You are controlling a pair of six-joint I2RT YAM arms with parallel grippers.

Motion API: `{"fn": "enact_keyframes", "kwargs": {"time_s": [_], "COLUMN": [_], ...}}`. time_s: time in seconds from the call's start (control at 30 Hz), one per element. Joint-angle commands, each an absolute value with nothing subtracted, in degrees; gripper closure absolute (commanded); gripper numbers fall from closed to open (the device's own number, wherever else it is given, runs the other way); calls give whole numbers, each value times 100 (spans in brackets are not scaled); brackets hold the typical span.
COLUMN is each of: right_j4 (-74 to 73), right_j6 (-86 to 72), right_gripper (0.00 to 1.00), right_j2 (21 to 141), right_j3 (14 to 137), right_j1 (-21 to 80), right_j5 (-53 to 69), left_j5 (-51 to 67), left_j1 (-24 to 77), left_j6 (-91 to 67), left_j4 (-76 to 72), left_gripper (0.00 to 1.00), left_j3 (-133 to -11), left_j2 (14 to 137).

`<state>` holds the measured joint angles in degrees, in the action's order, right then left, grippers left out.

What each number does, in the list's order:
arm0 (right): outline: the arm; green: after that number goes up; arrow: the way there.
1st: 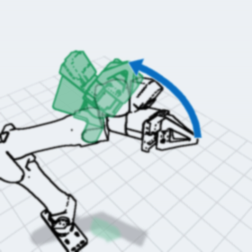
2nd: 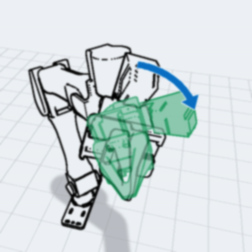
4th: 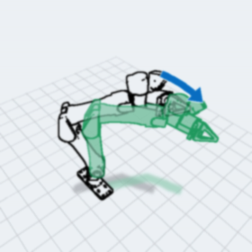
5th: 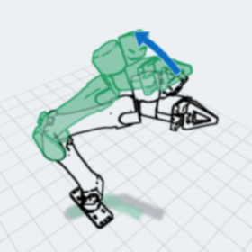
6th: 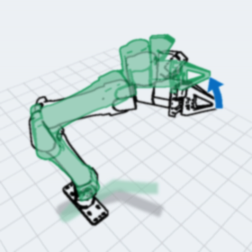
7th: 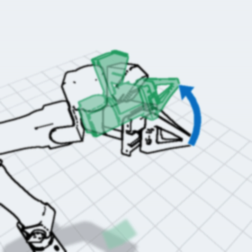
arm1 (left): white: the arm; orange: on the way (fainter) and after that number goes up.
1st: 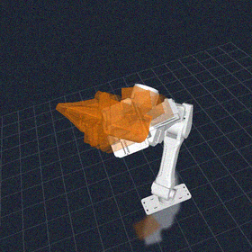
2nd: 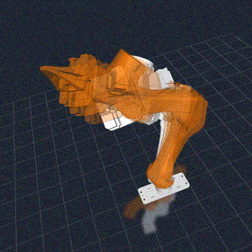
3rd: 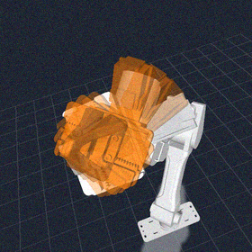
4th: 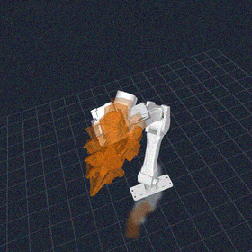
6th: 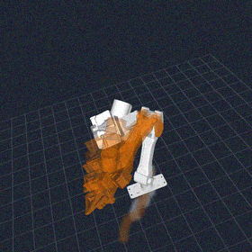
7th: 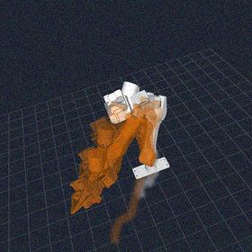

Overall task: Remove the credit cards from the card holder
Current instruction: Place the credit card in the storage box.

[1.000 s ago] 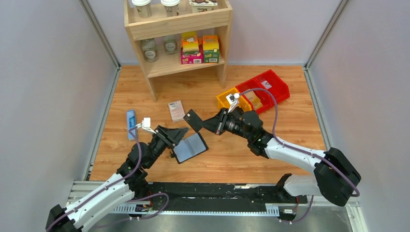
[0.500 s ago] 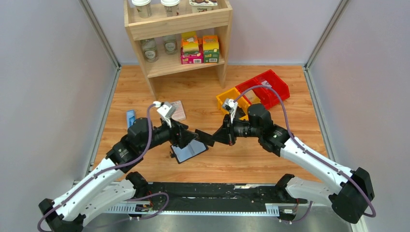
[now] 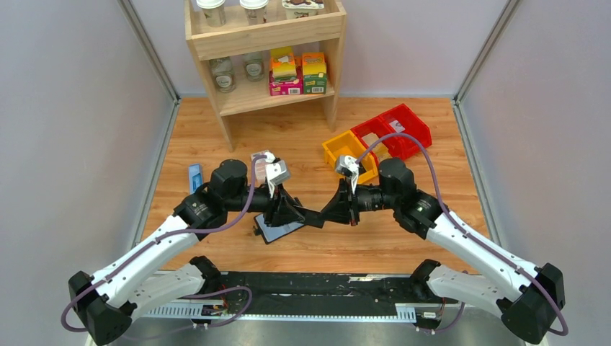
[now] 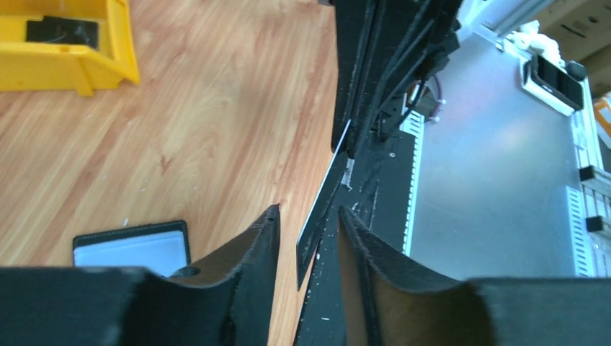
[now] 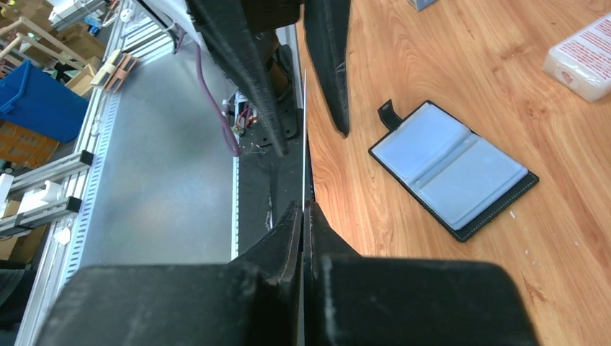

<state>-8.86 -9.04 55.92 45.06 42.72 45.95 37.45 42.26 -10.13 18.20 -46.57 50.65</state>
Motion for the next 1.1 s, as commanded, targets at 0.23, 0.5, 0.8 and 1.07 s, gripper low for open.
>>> {"fn": "enact_keyframes", "kwargs": {"time_s": [0.23,0.5,0.8,1.07], "right_j4": [-467,1603,4507,6317], "right_j6": [-877,-2466,-4516,-5431], "right_gripper": [90,10,0,5], "right_j2": [5397,4712,4973,6195], "right_j3": [4369,3281,1986,2074], "right_j1": [4298,4289,4298,4298], "right_j5": [4598,2956,1916,2126], "left_j5": [4755,3362,1732,1020], "left_j1": [4131,4113,4122,4455], "left_j6": [-659,-1667,-3989,-5247], "left_j4": [1574,364,-3106,-4754], "left_gripper": [100,100,100,100], "left_j3": [-5080,-4404,-2664,-2030], "left_j2": [5186,4633,4157,4500]}}
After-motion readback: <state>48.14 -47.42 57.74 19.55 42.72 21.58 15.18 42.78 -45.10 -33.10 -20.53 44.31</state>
